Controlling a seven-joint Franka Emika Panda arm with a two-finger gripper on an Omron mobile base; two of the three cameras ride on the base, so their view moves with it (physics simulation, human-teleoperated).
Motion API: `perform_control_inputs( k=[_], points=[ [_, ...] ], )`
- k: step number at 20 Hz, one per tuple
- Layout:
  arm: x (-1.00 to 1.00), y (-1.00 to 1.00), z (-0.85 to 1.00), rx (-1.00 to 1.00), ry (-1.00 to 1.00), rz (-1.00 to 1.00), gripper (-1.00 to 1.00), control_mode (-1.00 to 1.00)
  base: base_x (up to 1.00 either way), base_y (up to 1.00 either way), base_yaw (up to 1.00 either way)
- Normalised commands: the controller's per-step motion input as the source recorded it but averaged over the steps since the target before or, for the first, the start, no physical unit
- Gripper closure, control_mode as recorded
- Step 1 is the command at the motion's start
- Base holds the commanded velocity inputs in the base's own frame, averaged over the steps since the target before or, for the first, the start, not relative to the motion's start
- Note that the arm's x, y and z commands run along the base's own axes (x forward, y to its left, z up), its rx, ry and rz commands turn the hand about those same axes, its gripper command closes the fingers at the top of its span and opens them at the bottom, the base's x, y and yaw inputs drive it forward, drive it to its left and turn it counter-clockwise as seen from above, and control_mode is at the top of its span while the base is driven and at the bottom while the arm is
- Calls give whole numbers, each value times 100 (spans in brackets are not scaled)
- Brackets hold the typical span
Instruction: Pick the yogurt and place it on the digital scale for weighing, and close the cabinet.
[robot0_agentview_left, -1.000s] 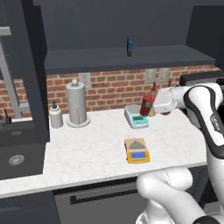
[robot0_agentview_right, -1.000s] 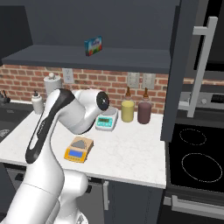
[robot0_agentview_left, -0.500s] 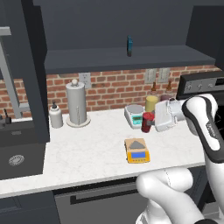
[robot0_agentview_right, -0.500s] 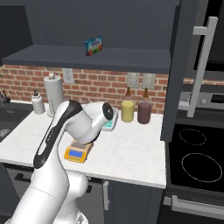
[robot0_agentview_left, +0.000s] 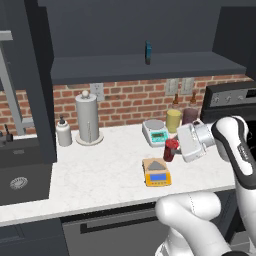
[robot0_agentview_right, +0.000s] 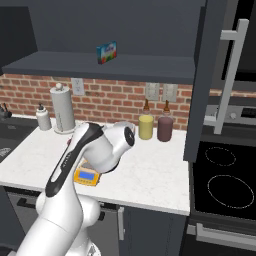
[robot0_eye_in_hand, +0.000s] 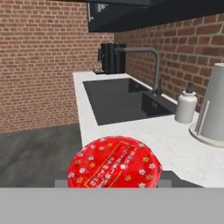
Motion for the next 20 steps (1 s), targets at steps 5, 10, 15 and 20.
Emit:
perform_control_inputs(
  k=[5,10,15,20],
  points=[
    [0,0,-26,0,0,2,100,-100,0,0,0],
    [0,0,-35,-2,0,2,100,-100,0,0,0],
    [12,0,-28,-2,0,0,100,-100,0,0,0],
    [31,0,-22,0,0,0,100,-100,0,0,0]
  ],
)
